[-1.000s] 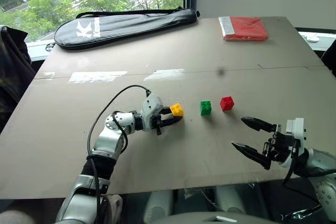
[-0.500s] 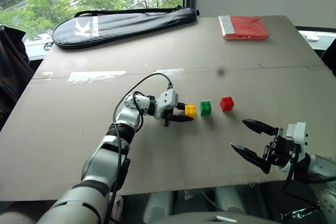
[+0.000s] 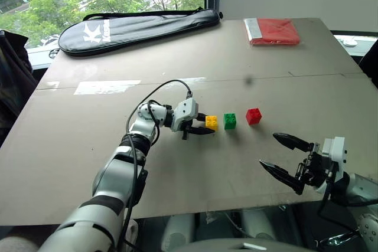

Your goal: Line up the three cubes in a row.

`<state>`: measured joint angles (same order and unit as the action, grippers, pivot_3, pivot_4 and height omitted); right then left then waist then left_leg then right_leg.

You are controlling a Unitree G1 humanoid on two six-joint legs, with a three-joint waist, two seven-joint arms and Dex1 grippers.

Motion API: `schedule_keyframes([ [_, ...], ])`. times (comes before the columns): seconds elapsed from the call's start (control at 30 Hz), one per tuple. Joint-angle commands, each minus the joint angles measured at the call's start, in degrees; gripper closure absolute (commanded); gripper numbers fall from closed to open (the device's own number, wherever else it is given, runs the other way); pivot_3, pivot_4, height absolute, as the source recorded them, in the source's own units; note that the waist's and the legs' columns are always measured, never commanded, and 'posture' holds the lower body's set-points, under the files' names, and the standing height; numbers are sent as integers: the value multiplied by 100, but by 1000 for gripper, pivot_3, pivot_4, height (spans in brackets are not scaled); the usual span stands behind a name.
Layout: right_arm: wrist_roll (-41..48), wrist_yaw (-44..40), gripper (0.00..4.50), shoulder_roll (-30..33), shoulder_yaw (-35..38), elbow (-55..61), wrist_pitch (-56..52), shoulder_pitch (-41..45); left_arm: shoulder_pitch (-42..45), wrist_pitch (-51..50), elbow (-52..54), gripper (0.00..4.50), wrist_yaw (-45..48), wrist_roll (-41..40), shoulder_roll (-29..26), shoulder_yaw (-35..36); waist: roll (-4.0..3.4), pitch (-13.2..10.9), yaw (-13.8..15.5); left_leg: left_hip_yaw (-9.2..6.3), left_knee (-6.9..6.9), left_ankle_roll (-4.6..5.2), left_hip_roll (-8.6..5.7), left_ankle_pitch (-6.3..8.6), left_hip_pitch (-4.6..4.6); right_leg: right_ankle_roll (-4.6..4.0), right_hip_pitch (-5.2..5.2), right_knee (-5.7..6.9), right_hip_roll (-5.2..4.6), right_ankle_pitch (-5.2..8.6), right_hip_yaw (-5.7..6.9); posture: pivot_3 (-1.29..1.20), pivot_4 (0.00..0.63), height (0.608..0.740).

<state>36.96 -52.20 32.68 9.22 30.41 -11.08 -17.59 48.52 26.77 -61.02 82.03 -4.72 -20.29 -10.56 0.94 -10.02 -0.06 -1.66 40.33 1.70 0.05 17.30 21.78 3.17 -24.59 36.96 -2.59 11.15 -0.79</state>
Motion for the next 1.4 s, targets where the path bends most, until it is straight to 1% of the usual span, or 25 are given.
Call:
schedule_keyframes([
  [0.03, 84, -46, 0, 46, 72, 119, 13, 19, -113, -75, -81, 3198, -155, 208, -165, 21, 0, 0, -13, 0, 0, 0, 0, 0, -1, 0, 1, 1, 0, 0, 0, 0, 150, 701],
  [0.2, 85, -95, 0, 71, 82, 86, 23, 13, -87, -154, -106, 3198, -143, 230, -194, 7, 0, 1, -36, -1, 1, 0, 1, -1, -3, -2, 2, 4, 1, -2, -1, 0, 150, 701],
  [0.23, 84, -99, 0, 70, 81, 82, 25, 15, -87, -169, -106, 2186, -143, 243, -202, -3, 0, 1, -44, -1, 1, 0, 1, -1, -3, -2, 2, 5, 1, -2, -1, 0, 150, 701],
  [0.27, 81, -105, 0, 69, 79, 79, 29, 13, -79, -195, -110, 1924, -163, 246, -202, 5, 1, 1, -55, -1, 1, 0, 1, -1, -4, -2, 2, 5, 1, -2, -1, 0, 150, 701],
  [0.33, 78, -113, 0, 65, 79, 77, 30, 14, -69, -229, -109, 928, -191, 251, -196, 26, 0, 1, -63, -2, 1, 0, 2, -1, -3, -2, 2, 5, 3, -2, -1, 0, 150, 701],
  [0.4, 83, -117, 0, 63, 80, 77, 23, 15, -62, -198, -104, 54, -293, 313, -203, 28, 0, 1, -63, -3, 0, 0, 2, 0, -1, -2, 0, 5, 3, -2, 1, 0, 150, 701],
  [0.47, 82, -121, 0, 58, 74, 72, 22, 15, -66, -158, -94, 54, -376, 361, -219, 22, 0, 1, -61, -4, 0, 0, 2, 0, 0, -3, 1, 4, 3, -2, 2, 0, 150, 701],
  [0.57, 75, -134, 0, 45, 63, 47, 32, 11, -132, -186, 9, 54, -263, 282, -277, 68, 1, 1, -63, -3, 0, 0, 2, 0, 0, -3, 1, 2, 2, -2, 1, 0, 150, 701],
  [0.7, 40, -189, 0, 14, 38, -26, 86, -22, -386, -372, 496, 54, 56, 89, -527, 148, 0, 1, -91, -4, 0, 0, 8, 0, -6, -4, 1, 6, 9, -2, -3, 0, 150, 701],
  [0.8, 28, -259, 0, 12, 52, -116, 142, -51, -799, -798, 1371, 54, 279, -190, -830, 251, 0, 1, -93, -10, -2, 0, 21, 0, -2, -8, -6, 5, 26, -3, -6, 0, 150, 701],
  [0.9, 1, -382, 0, 40, 126, -307, 221, -94, -1574, -1466, 2775, 54, 273, -544, -1271, 413, -2, 0, -90, -19, -5, -1, 30, 0, -2, -15, -9, 5, 29, -6, -9, 0, 150, 701],
  [0.97, -34, -481, 0, 71, 192, -492, 284, -104, -2213, -2108, 3847, 54, 37, -748, -1558, 566, -3, -1, -100, -20, -7, -1, 38, 0, -1, -17, -16, 5, 29, -6, -18, 0, 150, 701],
  [1.03, -88, -600, 0, 112, 251, -753, 368, -68, -2901, -2685, 4875, 54, -532, -785, -1761, 797, -6, -3, -68, -17, -8, -2, 43, 1, 0, -19, -18, 4, 24, -6, -22, 0, 150, 701],
  [1.1, -119, -720, 0, 146, 301, -1057, 442, -2, -3593, -2999, 5847, 54, -1279, -810, -1732, 1141, -8, -4, -58, -15, -8, -2, 41, 1, 0, -32, -18, 1, 15, 10, -23, 0, 150, 701],
  [1.13, -123, -778, 0, 157, 325, -1166, 478, 17, -3799, -3087, 6167, 54, -1543, -796, -1688, 1231, -7, -4, -46, -12, -8, -2, 40, 1, -3, -30, -15, -2, 8, 11, -24, 0, 150, 701],
  [1.17, -159, -839, 0, 175, 347, -1322, 526, 42, -4123, -3200, 6579, 54, -1988, -738, -1539, 1372, -6, -5, -20, -12, -7, -2, 36, 0, -1, -29, -15, -2, 0, 11, -22, 0, 150, 701],
  [1.27, -349, -1063, 0, 302, 456, -1778, 731, 55, -5179, -4146, 7845, 54, -3024, -715, -1208, 1562, -6, -4, 19, -9, -5, -3, 26, 0, -2, -26, -10, -3, -15, 11, -20, 0, 150, 701],
  [1.33, -369, -1161, 0, 388, 574, -1932, 801, 34, -5790, -4554, 8455, 54, -3547, -704, -969, 1604, -7, -4, 23, -3, -5, -3, 26, 0, -2, -26, -10, -8, -17, 11, -23, 0, 150, 701],
  [1.4, -329, -1194, 0, 421, 659, -2033, 815, 42, -6333, -4631, 8853, 54, -3886, -681, -757, 1572, -8, -4, 40, -7, -6, -3, 25, 1, -1, -26, -11, -9, -16, 12, -19, 0, 150, 701],
])
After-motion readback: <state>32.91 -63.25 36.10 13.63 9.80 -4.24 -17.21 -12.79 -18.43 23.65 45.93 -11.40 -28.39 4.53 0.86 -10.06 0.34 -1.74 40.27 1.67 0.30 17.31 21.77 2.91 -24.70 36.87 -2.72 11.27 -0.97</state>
